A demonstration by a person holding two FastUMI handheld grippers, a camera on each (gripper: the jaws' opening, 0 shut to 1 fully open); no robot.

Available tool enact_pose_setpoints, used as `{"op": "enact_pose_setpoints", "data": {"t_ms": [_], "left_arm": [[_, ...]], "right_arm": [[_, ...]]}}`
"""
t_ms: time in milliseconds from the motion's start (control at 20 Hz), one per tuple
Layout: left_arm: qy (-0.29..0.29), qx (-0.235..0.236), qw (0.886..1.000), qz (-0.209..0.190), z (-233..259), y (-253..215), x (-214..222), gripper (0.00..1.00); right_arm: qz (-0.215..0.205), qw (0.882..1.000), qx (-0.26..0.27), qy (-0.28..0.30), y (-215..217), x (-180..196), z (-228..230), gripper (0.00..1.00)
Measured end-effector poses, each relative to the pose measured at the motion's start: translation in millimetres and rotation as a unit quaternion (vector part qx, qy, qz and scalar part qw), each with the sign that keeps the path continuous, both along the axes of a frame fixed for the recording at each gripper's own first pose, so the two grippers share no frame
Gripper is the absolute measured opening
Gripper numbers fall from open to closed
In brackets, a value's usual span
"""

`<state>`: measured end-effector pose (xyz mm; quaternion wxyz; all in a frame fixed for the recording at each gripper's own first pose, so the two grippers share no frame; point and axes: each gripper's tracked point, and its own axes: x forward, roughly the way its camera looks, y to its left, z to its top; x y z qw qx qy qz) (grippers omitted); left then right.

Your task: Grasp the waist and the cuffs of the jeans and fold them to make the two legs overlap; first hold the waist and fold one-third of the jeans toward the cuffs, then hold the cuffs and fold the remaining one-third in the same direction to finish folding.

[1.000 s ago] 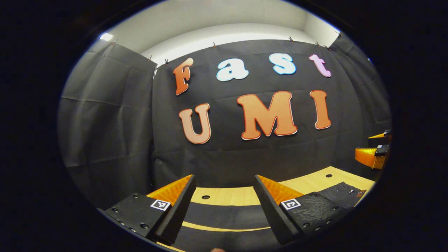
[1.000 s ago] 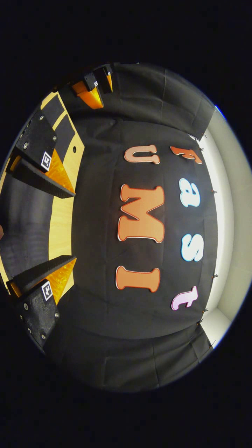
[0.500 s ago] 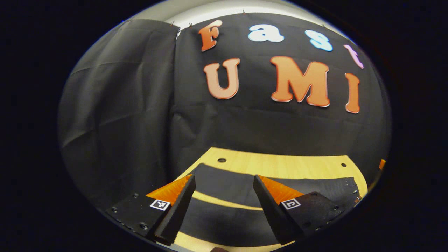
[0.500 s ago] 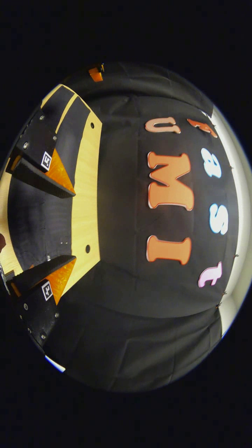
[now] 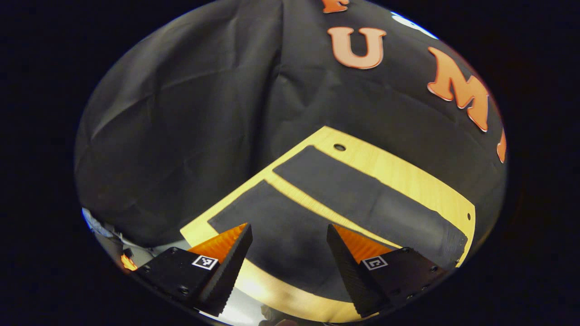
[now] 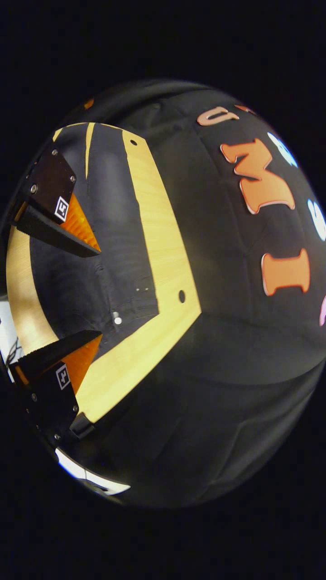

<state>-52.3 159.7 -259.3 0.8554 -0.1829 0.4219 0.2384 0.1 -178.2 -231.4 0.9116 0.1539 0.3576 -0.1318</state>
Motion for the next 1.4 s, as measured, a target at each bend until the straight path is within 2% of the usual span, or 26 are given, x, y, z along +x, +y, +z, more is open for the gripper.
{"op": "enact_pose_setpoints", "data": {"t_ms": [250, 400, 550, 700, 1050, 1300, 1400], "left_arm": [[0.063, -0.040, 0.997, 0.028, -33.9, 14.0, -0.6, 0.99], [0.109, -0.072, 0.990, 0.045, -49.9, 21.4, 1.7, 0.99], [0.151, -0.124, 0.978, 0.071, -74.4, 39.5, -0.9, 0.99], [0.194, -0.172, 0.961, 0.092, -97.6, 47.1, 0.7, 1.00], [0.272, -0.206, 0.934, 0.108, -141.0, 65.1, 0.1, 1.00], [0.312, -0.206, 0.921, 0.110, -155.6, 69.6, 1.0, 0.99], [0.313, -0.220, 0.917, 0.114, -159.5, 67.3, 7.3, 0.99]], "right_arm": [[-0.020, 0.996, 0.034, 0.075, -12.3, -6.1, -44.7, 0.97], [-0.041, 0.991, 0.060, 0.115, -12.9, -9.9, -58.8, 0.97], [-0.063, 0.987, 0.066, 0.134, -19.9, -6.4, -70.1, 0.97], [-0.094, 0.978, 0.102, 0.156, -24.0, -8.1, -81.9, 0.97], [-0.163, 0.955, 0.143, 0.203, -44.0, -24.8, -116.2, 0.96], [-0.208, 0.935, 0.178, 0.228, -41.6, -24.8, -142.2, 0.98], [-0.217, 0.929, 0.173, 0.245, -41.9, -29.0, -151.3, 0.98]]}}
